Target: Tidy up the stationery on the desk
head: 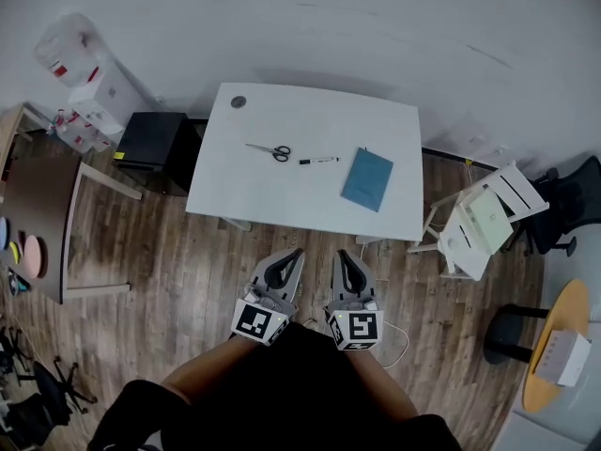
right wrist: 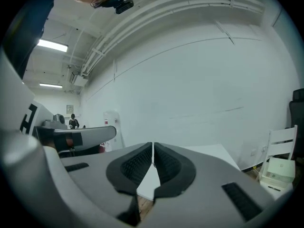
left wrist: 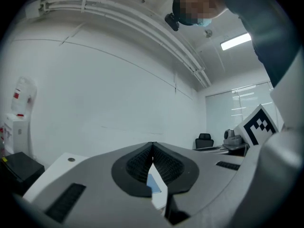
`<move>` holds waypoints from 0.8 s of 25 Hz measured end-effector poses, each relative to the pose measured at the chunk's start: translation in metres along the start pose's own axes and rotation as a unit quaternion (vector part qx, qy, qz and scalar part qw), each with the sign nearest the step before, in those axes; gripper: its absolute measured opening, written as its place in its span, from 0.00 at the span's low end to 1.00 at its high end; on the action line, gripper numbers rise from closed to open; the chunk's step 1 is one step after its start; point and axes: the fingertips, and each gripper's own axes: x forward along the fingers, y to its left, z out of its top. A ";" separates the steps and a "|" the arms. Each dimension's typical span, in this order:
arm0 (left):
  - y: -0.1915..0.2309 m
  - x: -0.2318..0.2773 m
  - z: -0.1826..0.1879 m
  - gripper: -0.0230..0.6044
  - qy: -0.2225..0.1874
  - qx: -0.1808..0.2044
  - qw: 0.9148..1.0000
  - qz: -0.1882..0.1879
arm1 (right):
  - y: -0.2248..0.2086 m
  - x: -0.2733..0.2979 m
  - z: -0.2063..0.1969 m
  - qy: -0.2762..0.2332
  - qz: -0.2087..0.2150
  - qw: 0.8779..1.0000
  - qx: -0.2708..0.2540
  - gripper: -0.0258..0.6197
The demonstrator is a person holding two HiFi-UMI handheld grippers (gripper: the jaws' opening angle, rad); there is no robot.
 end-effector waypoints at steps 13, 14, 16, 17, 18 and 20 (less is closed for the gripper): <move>0.134 0.050 -0.020 0.05 0.064 -0.026 0.998 -0.010 | 0.011 0.117 -0.001 0.065 -0.028 0.997 -0.026 0.09; 0.141 0.055 -0.021 0.05 0.066 -0.025 0.997 -0.015 | 0.008 0.122 -0.001 0.067 -0.036 0.997 -0.026 0.09; 0.155 0.061 -0.026 0.05 0.069 -0.032 0.997 -0.024 | 0.004 0.131 -0.003 0.068 -0.048 0.996 -0.024 0.09; 0.161 0.063 -0.028 0.05 0.071 -0.041 0.996 -0.026 | 0.003 0.135 -0.006 0.069 -0.053 0.996 -0.022 0.09; 0.168 0.065 -0.030 0.05 0.073 -0.053 0.996 -0.026 | 0.001 0.139 -0.009 0.073 -0.056 0.996 -0.020 0.09; 0.178 0.069 -0.029 0.05 0.070 -0.069 0.995 -0.020 | -0.005 0.146 -0.015 0.083 -0.061 0.994 -0.018 0.09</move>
